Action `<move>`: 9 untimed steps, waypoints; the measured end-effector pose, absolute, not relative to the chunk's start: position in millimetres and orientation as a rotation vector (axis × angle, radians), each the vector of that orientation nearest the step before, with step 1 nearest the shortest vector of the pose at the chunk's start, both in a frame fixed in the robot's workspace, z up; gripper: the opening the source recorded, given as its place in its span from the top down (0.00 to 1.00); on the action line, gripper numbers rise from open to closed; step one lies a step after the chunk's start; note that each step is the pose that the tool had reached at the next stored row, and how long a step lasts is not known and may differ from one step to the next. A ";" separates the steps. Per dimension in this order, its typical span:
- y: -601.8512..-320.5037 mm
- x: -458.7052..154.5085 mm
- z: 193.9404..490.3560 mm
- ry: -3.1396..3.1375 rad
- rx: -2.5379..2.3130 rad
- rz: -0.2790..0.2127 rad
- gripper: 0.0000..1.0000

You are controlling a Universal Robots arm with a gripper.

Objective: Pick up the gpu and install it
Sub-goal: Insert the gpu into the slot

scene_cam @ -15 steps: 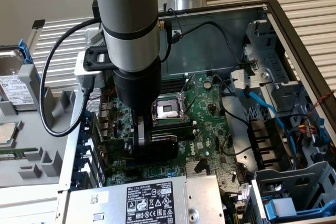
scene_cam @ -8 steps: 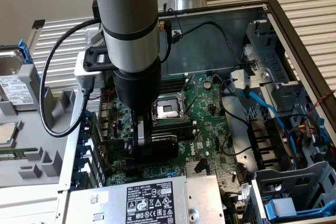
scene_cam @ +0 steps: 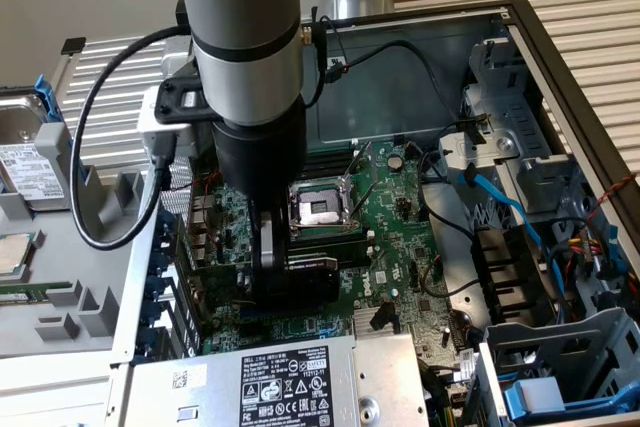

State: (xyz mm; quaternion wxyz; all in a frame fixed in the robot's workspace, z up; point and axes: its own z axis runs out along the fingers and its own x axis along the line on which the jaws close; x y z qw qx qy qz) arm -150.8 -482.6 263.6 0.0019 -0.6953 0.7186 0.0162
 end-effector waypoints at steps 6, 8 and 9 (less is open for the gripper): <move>-482.6 -150.9 282.1 2.254 -2.182 0.051 0.59; -482.6 -151.1 286.6 2.255 -2.182 0.051 0.59; -482.6 -151.1 288.7 2.255 -2.181 0.051 0.59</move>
